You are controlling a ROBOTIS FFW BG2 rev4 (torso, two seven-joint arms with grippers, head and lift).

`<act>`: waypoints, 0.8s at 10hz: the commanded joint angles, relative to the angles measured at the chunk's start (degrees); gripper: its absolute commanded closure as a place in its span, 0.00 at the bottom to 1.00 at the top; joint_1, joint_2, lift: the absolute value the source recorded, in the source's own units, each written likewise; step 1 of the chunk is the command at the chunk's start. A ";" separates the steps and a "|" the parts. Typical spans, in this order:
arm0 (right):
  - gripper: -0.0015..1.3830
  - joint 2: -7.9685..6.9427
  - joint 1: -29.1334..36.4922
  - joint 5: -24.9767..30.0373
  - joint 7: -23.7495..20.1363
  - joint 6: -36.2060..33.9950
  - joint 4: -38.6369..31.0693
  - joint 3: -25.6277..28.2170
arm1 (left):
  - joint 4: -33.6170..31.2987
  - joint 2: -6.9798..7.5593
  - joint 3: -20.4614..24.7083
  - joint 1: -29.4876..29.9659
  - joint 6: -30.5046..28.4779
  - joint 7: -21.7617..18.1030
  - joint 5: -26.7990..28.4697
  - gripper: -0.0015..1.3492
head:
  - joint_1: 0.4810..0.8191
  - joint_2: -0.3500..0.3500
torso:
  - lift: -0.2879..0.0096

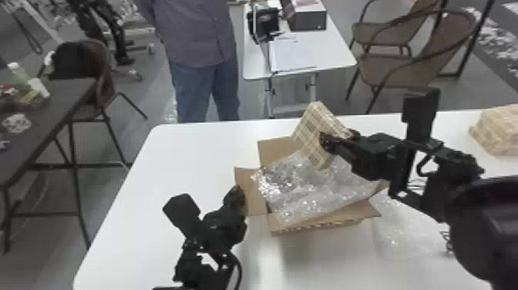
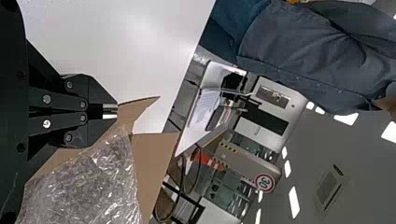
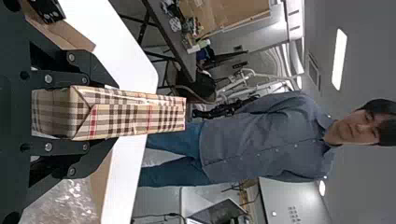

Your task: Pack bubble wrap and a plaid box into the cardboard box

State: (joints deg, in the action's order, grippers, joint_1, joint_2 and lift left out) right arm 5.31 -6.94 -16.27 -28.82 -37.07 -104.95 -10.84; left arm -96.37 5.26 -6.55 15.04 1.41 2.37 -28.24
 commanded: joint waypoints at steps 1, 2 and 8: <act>0.66 0.32 0.78 0.10 0.00 -4.59 -2.27 -0.06 | 0.13 0.02 0.13 -0.18 0.17 0.00 0.03 0.89 | 0.63 0.76 | 0.72; 0.66 0.41 1.40 0.45 0.00 -6.17 -4.03 0.55 | 0.13 0.02 0.22 -0.18 0.17 0.00 0.03 0.89 | 0.63 0.77 | 0.72; 0.66 -0.56 1.75 7.13 0.17 -3.27 4.23 1.17 | -0.04 0.11 -0.05 0.08 0.70 0.00 -0.41 0.89 | 0.63 0.74 | 0.72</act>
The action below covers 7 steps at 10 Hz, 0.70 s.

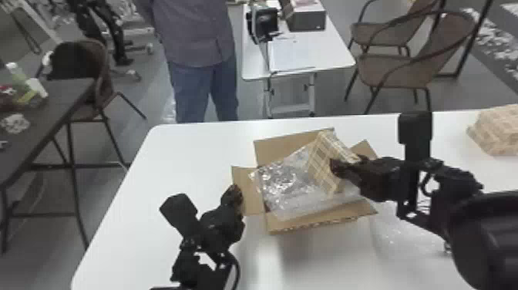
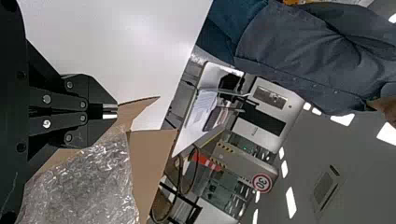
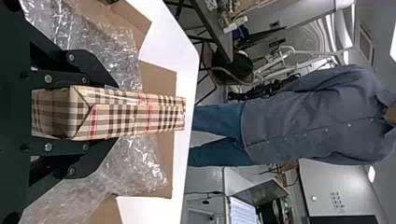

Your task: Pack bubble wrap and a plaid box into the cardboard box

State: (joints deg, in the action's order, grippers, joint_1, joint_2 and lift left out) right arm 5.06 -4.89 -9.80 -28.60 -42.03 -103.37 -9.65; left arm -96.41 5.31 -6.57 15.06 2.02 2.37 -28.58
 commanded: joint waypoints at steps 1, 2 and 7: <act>0.66 -0.75 -0.74 1.28 -0.05 2.39 6.16 -0.46 | 0.00 0.06 -0.20 -0.03 0.09 0.01 -0.16 0.89 | 0.63 0.73 | 0.72; 0.66 -1.10 -0.74 2.86 -0.05 2.39 8.18 -1.07 | 0.00 0.14 -0.38 -0.03 0.18 -0.08 -0.25 0.89 | 0.63 0.73 | 0.72; 0.07 -0.49 -0.74 -0.48 -2.08 4.94 5.72 -0.72 | 0.00 0.14 -0.38 0.06 0.18 -0.26 -0.34 0.89 | 0.63 0.74 | 0.72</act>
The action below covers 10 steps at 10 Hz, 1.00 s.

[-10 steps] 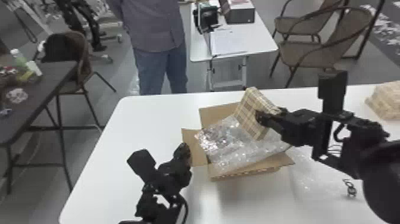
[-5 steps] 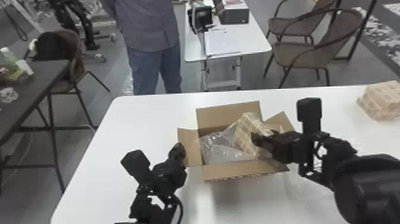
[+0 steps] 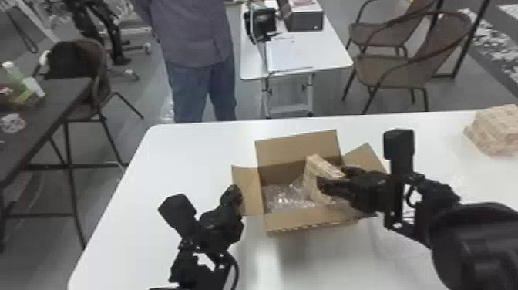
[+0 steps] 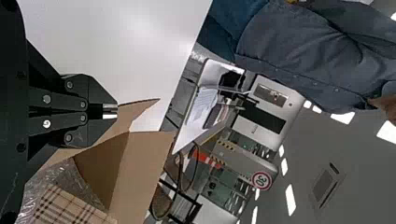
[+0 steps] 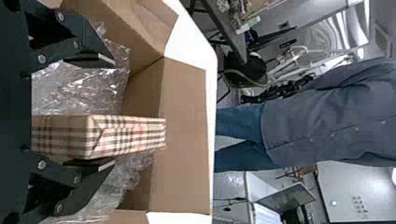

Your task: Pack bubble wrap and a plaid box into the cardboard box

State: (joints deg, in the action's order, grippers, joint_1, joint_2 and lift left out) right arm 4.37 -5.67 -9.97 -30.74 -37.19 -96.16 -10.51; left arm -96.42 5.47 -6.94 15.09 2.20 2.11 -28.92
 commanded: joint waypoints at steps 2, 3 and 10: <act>0.09 0.64 0.66 -1.28 -0.55 -1.92 -7.72 1.89 | 0.00 -0.02 0.09 0.03 -0.09 0.00 0.00 0.89 | 0.63 0.74 | 0.72; 0.09 0.64 1.54 -0.85 -0.55 -2.09 -11.15 2.69 | 0.00 -0.02 0.09 -0.06 -0.09 0.00 0.00 0.89 | 0.63 0.74 | 0.72; 0.09 -3.22 17.63 -4.98 19.66 47.30 -14.32 16.75 | 0.44 -0.02 0.35 0.03 -0.18 0.00 -0.35 0.89 | 0.63 0.50 | 0.72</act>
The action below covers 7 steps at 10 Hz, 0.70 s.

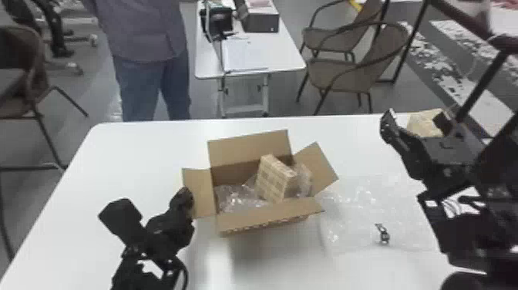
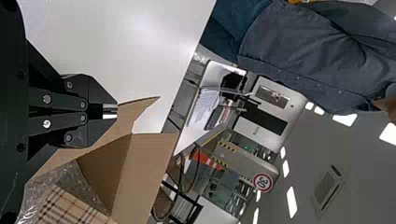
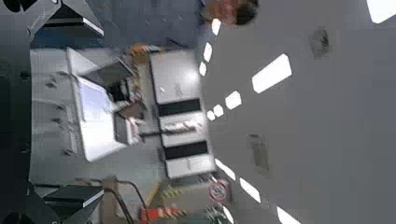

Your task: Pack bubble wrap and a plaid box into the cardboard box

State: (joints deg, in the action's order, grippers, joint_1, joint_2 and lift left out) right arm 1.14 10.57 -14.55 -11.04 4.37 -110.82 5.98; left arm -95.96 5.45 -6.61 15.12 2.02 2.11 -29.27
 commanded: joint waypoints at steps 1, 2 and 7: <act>0.09 0.00 4.20 -0.30 6.47 10.75 -0.01 1.14 | 0.07 0.00 0.02 0.00 0.00 0.00 0.00 0.89 | 0.63 0.43 | 0.72; 0.09 0.00 6.31 1.19 8.93 15.41 1.31 3.25 | 0.16 0.00 0.02 0.00 0.00 0.00 0.00 0.89 | 0.63 0.36 | 0.72; 0.08 1.93 9.74 2.68 -1.36 21.82 14.75 11.51 | 0.43 0.00 0.72 0.09 -0.08 -0.44 0.09 0.89 | 0.63 0.24 | 0.72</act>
State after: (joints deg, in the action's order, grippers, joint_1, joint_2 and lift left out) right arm 2.94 19.92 -13.58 -12.43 26.85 -96.19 16.39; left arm -95.52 5.45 -5.90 15.20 1.97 1.62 -29.22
